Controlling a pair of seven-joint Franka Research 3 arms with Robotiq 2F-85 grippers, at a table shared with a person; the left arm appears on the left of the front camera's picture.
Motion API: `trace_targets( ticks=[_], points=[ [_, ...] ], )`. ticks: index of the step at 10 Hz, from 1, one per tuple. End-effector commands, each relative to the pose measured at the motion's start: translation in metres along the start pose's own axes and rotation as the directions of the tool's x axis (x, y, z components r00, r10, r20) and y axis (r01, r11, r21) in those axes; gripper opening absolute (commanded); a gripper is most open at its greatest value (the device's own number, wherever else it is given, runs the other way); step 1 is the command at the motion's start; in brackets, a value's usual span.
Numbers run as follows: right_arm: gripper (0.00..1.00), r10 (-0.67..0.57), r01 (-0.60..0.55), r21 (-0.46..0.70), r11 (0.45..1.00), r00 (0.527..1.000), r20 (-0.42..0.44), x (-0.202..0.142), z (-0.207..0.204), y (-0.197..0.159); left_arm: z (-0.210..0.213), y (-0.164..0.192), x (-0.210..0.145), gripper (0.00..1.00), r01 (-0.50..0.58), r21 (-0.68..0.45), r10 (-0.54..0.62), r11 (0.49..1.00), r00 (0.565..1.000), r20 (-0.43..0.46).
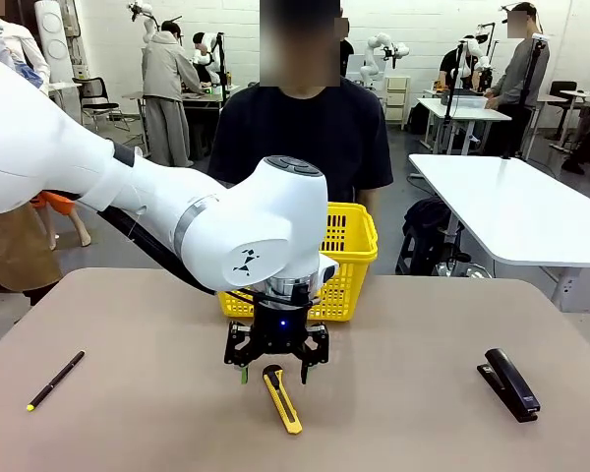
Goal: Place the items the person wants into the basket.
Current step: Pick up the item the person points to and place it in the Market Basket.
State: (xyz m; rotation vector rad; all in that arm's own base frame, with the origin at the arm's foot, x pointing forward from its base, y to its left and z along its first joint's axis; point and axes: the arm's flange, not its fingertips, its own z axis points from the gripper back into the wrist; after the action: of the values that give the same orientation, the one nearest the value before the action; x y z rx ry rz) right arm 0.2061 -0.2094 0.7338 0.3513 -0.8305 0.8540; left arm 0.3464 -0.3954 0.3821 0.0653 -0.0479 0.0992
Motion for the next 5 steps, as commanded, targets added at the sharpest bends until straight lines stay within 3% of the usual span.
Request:
trace_targets(
  ticks=[1, 5],
  points=[
    [1.00, 0.001, -0.001, 0.013, 1.000, 1.000, 0.011, 0.001, 0.000, 0.000, -0.012, -0.002, 0.005, 1.00, -0.007, -0.003, 0.007, 1.000, 1.000, 0.021],
    [1.00, 0.001, -0.001, 0.013, 1.000, 1.000, 0.011, 0.001, 0.000, 0.000, -0.041, -0.005, 0.019, 1.00, -0.068, -0.084, 0.073, 0.994, 0.996, 0.058]
  ],
)
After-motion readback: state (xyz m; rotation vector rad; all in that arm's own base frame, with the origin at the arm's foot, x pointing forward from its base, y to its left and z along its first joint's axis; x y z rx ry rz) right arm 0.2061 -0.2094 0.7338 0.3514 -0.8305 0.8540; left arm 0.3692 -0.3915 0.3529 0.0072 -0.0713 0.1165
